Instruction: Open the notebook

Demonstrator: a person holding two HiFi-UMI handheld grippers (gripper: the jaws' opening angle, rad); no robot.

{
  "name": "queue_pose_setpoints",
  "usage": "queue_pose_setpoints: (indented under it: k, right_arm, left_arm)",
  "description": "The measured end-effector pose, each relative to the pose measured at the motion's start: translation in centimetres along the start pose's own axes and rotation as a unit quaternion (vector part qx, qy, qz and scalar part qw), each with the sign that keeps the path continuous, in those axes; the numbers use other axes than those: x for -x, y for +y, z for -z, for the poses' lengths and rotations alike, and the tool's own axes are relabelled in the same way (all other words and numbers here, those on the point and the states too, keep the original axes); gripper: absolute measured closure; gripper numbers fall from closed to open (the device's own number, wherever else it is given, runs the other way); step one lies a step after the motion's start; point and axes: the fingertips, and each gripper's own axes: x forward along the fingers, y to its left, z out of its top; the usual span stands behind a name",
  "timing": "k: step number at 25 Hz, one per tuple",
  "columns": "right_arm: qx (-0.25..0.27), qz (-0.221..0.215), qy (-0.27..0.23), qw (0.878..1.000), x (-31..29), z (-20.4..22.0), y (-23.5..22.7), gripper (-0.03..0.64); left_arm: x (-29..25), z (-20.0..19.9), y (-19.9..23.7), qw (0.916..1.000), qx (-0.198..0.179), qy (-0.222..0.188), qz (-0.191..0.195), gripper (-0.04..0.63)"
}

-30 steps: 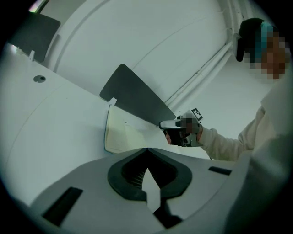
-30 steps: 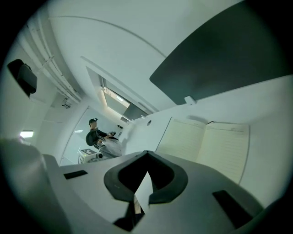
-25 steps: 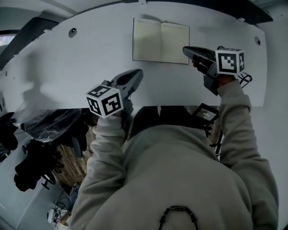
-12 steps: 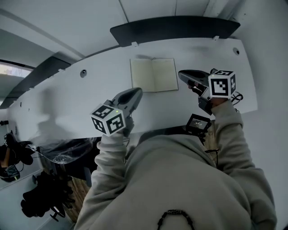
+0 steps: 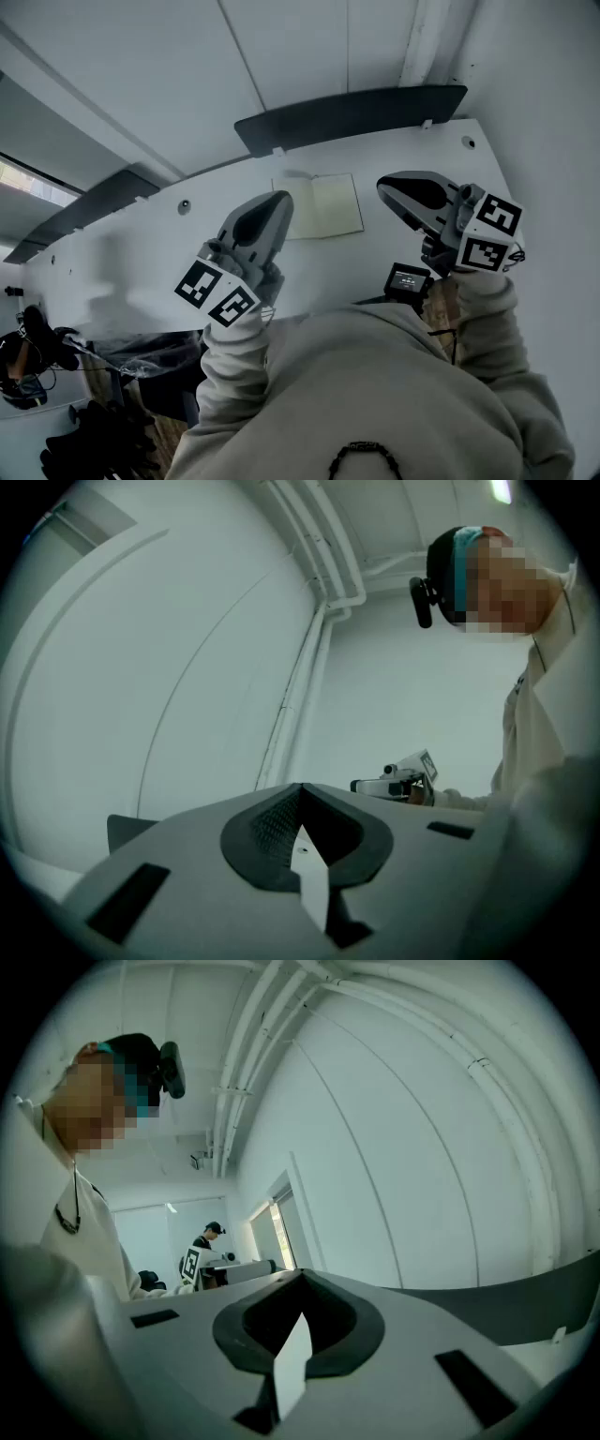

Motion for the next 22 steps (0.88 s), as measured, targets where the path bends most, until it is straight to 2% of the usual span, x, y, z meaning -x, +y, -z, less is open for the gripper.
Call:
queue_pose_setpoints:
  k: [3,7,17,22]
  right_arm:
    - [0.012,-0.002,-0.006,1.000,0.4,-1.4,1.3,0.597]
    - [0.024,-0.003,-0.001,1.000,0.6,-1.6,2.0,0.597]
    - [0.024,-0.028,0.007,0.999,-1.1,-1.4,2.1,0.597]
    - [0.021,-0.031,0.004,0.999,-2.3,-0.9,2.8,0.597]
  left_arm:
    - [-0.1,-0.9,-1.0,0.9996,-0.028,0.003,0.006,0.597]
    - [0.2,-0.8,-1.7,0.9991,-0.040,0.003,0.011,0.597]
    - [0.9,-0.6,-0.6,0.9990,-0.043,0.014,-0.001,0.597]
    - [2.3,0.0,0.7,0.9998,-0.017,0.006,-0.006,0.597]
